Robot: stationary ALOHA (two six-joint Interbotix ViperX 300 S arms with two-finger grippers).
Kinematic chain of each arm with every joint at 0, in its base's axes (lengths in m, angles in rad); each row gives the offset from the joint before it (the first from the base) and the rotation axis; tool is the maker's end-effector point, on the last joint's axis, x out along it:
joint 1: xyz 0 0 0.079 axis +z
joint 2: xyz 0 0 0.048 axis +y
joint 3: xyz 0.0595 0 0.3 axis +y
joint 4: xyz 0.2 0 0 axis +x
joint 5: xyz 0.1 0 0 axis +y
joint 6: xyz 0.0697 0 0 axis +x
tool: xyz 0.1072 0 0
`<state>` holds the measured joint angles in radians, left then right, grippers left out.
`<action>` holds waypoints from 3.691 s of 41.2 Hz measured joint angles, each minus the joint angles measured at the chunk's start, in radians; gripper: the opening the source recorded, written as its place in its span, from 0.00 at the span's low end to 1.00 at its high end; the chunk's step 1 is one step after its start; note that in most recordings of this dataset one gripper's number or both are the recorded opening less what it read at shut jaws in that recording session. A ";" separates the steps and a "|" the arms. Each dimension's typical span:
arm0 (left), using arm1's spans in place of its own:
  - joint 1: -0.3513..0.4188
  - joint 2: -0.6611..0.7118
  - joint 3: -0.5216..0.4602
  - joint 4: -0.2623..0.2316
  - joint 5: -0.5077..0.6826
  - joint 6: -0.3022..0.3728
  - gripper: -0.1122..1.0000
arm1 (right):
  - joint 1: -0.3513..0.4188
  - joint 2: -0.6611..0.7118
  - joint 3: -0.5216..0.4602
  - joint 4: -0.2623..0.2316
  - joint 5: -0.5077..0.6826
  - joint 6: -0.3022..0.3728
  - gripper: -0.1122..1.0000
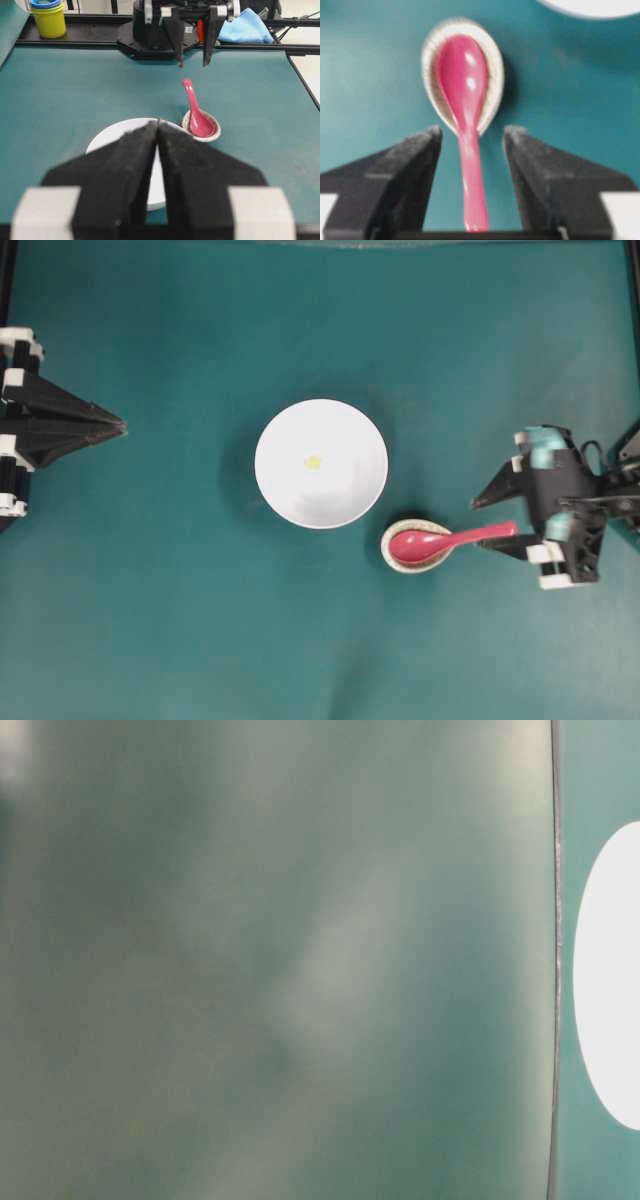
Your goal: Scoop the yellow hexagonal prism block from the bowl with a spoon using the right arm.
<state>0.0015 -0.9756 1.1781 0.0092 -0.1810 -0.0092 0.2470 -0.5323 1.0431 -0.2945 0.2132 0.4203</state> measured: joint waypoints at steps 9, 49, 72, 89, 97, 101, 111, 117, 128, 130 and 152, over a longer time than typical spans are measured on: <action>0.000 0.000 0.000 -0.002 0.000 0.000 0.18 | -0.009 -0.034 0.123 -0.083 -0.225 -0.002 0.60; 0.000 0.000 -0.005 -0.002 -0.002 0.002 0.18 | -0.216 0.268 0.364 0.083 -1.149 -0.213 0.59; 0.000 0.000 -0.005 -0.002 0.000 0.002 0.18 | -0.204 0.518 0.377 0.140 -1.404 -0.232 0.59; 0.000 0.000 -0.005 -0.002 0.000 0.002 0.18 | -0.124 0.638 0.365 0.244 -1.486 -0.255 0.59; 0.000 0.000 -0.005 0.000 0.000 0.002 0.18 | -0.055 0.687 0.364 0.336 -1.536 -0.282 0.59; 0.000 0.000 -0.003 -0.002 0.005 0.000 0.18 | -0.031 0.704 0.357 0.367 -1.542 -0.285 0.59; 0.000 0.000 -0.005 0.000 0.008 0.002 0.18 | 0.000 0.723 0.351 0.385 -1.543 -0.285 0.59; -0.002 0.000 -0.005 0.000 0.008 0.000 0.18 | 0.005 0.723 0.350 0.391 -1.542 -0.284 0.59; 0.000 0.000 -0.005 0.000 0.008 0.000 0.18 | 0.014 0.724 0.345 0.403 -1.499 -0.285 0.59; 0.000 0.000 -0.005 -0.002 0.009 0.002 0.18 | 0.015 0.724 0.344 0.402 -1.486 -0.285 0.59; 0.000 0.000 -0.005 0.000 0.014 0.002 0.18 | 0.017 0.726 0.341 0.403 -1.468 -0.284 0.59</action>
<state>0.0015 -0.9756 1.1735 0.0092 -0.1672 -0.0077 0.2638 0.1933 1.3837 0.1089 -1.2548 0.1365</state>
